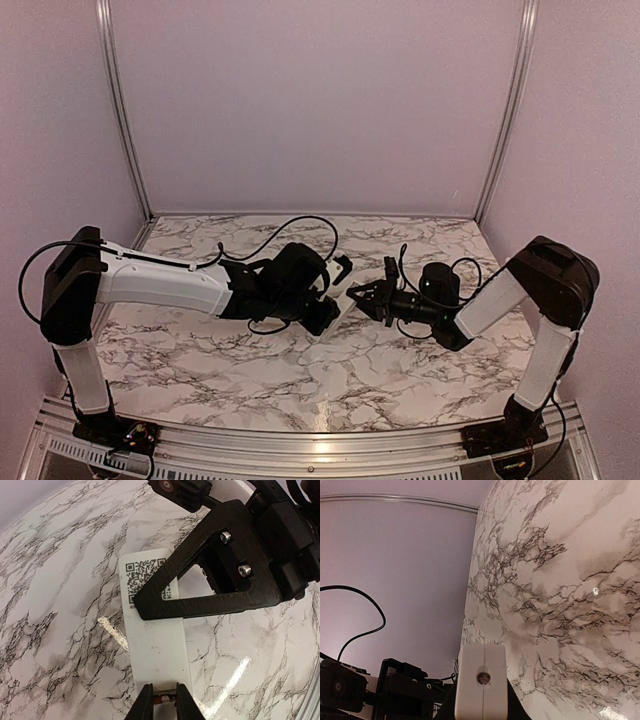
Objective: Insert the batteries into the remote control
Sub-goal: Load the battery cover onto the remote control without the battery cover.
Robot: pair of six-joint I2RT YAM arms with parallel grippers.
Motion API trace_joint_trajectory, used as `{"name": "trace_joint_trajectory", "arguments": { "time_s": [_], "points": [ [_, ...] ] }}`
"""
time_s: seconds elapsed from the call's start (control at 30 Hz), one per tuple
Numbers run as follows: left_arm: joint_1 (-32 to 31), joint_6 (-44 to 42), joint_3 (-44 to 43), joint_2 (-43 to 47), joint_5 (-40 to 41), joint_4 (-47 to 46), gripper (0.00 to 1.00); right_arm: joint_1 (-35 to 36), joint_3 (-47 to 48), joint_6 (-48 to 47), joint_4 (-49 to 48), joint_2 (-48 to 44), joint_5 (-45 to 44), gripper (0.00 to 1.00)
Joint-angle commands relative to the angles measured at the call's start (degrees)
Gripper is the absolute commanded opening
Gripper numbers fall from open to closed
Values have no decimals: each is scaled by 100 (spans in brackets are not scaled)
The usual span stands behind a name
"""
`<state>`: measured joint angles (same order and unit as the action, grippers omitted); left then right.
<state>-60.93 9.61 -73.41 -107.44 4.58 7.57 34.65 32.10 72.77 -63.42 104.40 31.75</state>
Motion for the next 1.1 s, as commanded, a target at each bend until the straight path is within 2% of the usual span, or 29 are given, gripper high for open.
{"name": "trace_joint_trajectory", "arguments": {
  "time_s": [0.0, 0.37, 0.67, 0.83, 1.07],
  "points": [
    [-25, -174, -71, -102, 57, 399, 19, 164, 121, 338, -1243, -91, 429, 0],
    [-25, -458, -388, 312, 144, 472, 32, 125, -39, 414, -1475, 133, 489, 0],
    [-25, -631, -235, 1060, 73, 248, 46, 98, -59, 518, -1650, 201, 636, 0],
    [-25, -1123, 423, 1983, 131, 29, 55, 38, -31, 538, -1593, 132, 981, 0],
    [-111, -2074, 1796, 3337, -55, -401, 58, -2, -29, 482, -1252, -122, 1612, 0]
  ]
}}
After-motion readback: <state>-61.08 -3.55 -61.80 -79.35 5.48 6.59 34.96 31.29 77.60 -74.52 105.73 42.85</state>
